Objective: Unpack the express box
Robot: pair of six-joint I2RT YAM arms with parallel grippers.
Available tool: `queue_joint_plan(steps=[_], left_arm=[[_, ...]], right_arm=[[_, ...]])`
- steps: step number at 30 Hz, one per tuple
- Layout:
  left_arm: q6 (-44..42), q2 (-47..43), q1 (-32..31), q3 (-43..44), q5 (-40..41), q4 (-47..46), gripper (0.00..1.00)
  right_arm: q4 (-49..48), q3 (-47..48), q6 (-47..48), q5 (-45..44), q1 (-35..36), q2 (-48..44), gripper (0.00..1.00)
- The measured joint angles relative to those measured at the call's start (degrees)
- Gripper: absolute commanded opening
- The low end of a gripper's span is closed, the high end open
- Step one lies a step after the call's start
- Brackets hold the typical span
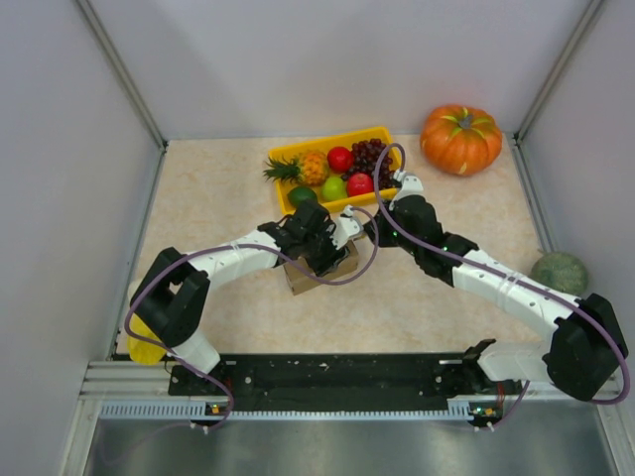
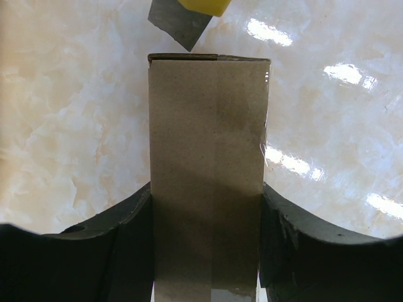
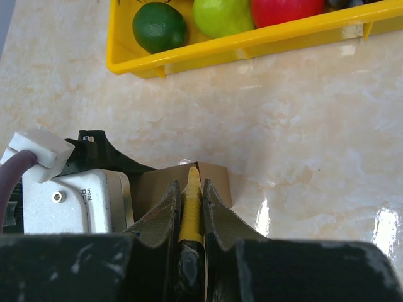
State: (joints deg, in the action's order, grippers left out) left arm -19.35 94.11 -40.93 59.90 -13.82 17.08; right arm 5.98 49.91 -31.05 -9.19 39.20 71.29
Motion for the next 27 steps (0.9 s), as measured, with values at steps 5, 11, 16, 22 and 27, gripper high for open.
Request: queue_joint_plan(steps=[5, 11, 16, 22, 27], left_arm=[[-0.04, -0.07, 0.00, -0.02, 0.02, -0.02, 0.19], [-0.07, -0.09, -0.04, -0.04, 0.09, -0.04, 0.19], [-0.07, -0.09, -0.04, -0.04, 0.17, -0.04, 0.19], [-0.09, -0.11, -0.04, -0.15, 0.20, -0.17, 0.19], [-0.09, -0.11, -0.04, -0.17, 0.20, -0.22, 0.18]], right_arm=[[0.00, 0.00, 0.02, -0.02, 0.00, 0.11, 0.00], [0.02, 0.00, 0.02, 0.00, 0.00, 0.37, 0.00], [0.02, 0.00, 0.02, 0.02, 0.00, 1.09, 0.00], [0.00, -0.04, 0.02, 0.24, 0.00, 1.99, 0.00], [-0.09, -0.15, 0.02, 0.46, -0.02, 2.01, 0.00]])
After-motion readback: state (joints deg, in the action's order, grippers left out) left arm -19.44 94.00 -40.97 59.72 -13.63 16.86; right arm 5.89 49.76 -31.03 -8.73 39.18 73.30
